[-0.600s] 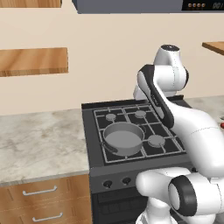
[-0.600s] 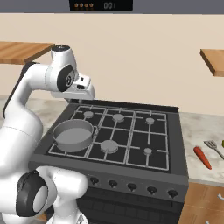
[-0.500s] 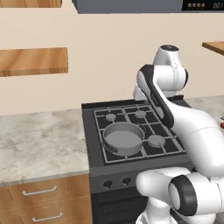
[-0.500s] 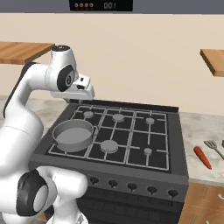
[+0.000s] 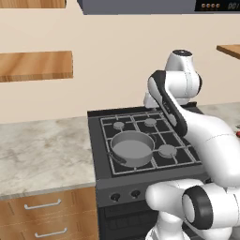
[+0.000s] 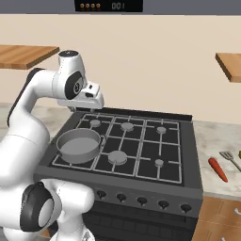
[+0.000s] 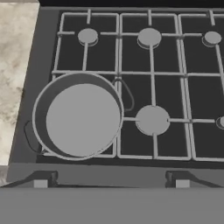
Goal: Put the carrot and lemon in the pot. Retrieve the spatula and lightly stir the vegetables in the pot.
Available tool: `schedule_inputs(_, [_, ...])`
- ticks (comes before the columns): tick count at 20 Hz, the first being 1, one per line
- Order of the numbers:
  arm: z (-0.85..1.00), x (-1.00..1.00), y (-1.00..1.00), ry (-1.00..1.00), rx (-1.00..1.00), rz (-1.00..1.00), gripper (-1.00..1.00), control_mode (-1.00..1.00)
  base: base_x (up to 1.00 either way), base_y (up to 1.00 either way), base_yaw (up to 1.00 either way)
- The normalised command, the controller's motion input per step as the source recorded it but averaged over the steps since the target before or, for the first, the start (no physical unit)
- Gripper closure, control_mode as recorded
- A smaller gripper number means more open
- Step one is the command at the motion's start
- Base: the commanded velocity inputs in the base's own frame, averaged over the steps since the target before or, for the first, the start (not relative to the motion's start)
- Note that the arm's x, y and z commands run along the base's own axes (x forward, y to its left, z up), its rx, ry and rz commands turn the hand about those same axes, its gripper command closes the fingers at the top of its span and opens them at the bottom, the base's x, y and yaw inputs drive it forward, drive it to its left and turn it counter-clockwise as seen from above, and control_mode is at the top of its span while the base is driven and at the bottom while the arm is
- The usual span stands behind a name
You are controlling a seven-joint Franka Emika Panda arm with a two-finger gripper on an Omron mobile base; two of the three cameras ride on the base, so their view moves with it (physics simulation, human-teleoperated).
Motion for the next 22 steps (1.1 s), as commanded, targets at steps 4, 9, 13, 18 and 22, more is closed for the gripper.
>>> schedule_inputs(4, [-0.30, -0.18, -1.00, 0.00, 0.14, -0.30, -1.00, -1.00, 0.00, 0.00, 0.00])
schedule_inputs(9, [-0.28, -0.06, -1.00, 0.01, 0.09, -0.36, -1.00, -1.00, 0.00, 0.00, 0.00])
schedule_inputs(13, [-0.36, 0.23, -0.83, 0.07, 0.00, -0.27, -1.00, -1.00, 0.00, 0.00, 0.00])
schedule_inputs(18, [-0.16, 0.88, -0.65, 0.18, -0.01, -0.15, -1.00, -1.00, 0.00, 0.00, 0.00])
schedule_inputs(22, [-0.10, 1.00, -0.61, 0.42, -0.04, -0.01, -1.00, -1.00, 0.00, 0.00, 0.00])
